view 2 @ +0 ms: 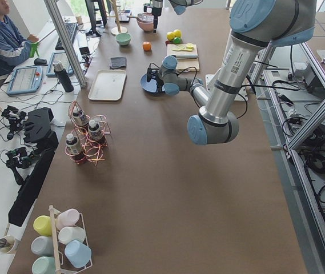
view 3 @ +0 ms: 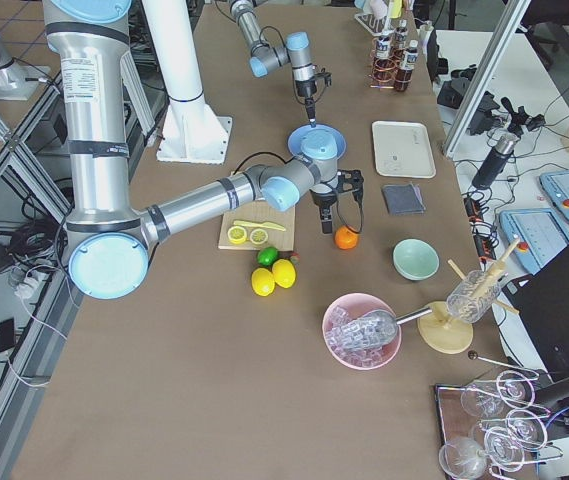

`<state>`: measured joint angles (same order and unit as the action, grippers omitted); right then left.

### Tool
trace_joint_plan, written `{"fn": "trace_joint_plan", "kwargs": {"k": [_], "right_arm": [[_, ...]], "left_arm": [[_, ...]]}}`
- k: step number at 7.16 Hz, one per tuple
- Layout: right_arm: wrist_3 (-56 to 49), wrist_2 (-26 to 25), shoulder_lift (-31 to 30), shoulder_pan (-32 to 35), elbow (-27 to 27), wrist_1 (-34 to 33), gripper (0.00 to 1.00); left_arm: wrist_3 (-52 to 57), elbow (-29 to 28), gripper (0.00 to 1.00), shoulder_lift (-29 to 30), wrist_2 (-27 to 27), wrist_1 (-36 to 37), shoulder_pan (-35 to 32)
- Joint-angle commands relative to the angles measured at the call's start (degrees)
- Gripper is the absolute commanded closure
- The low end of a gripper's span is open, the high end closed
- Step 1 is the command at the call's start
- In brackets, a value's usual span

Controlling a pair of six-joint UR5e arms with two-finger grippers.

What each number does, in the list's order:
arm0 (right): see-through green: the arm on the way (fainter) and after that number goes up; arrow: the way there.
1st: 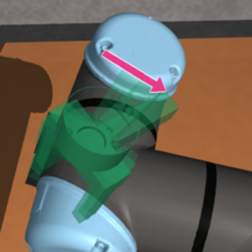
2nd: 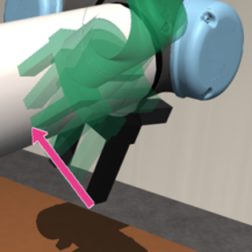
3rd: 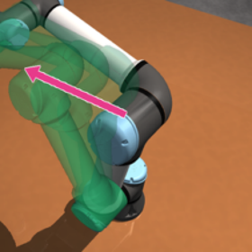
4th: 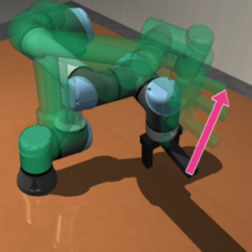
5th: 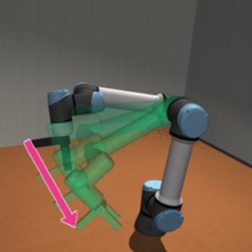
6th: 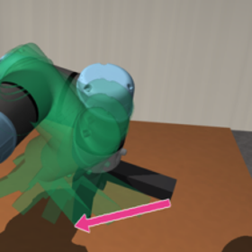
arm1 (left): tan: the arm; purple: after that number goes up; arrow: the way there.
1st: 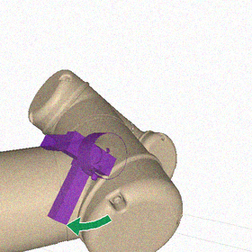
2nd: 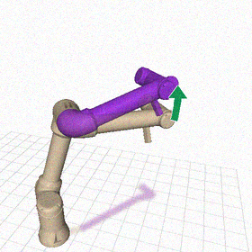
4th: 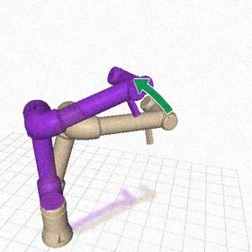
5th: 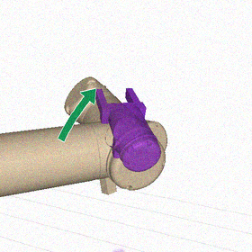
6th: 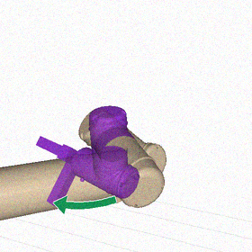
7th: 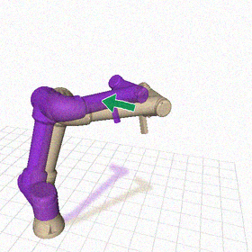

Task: Pick orange to plate
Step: 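Lower the right gripper onto the orange and close it while the left withdraws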

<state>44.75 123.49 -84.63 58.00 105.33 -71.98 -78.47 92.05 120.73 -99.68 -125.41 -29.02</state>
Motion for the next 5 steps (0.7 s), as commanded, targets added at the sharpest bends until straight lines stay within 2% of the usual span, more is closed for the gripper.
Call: {"fn": "trace_joint_plan", "kwargs": {"k": [1, 2, 3, 5], "right_arm": [[-0.6, -0.1, 8.0, -0.6, -7.4, -3.0, 0.00], [-0.6, -0.1, 10.8, -0.8, -11.2, -3.0, 0.00], [-0.8, -0.3, 12.5, -1.0, -14.8, -2.6, 0.00], [-0.9, -0.4, 12.6, -1.7, -17.3, -2.3, 0.01]], "left_arm": [[0.4, 8.1, 0.02, -4.0, -10.0, 8.0, -8.5], [5.6, 11.4, 0.02, -5.1, -16.2, 12.8, -14.4], [12.1, 14.5, 0.02, -9.2, -19.8, 15.1, -17.4], [14.0, 15.0, 0.02, -10.7, -19.9, 15.1, -18.4]]}}
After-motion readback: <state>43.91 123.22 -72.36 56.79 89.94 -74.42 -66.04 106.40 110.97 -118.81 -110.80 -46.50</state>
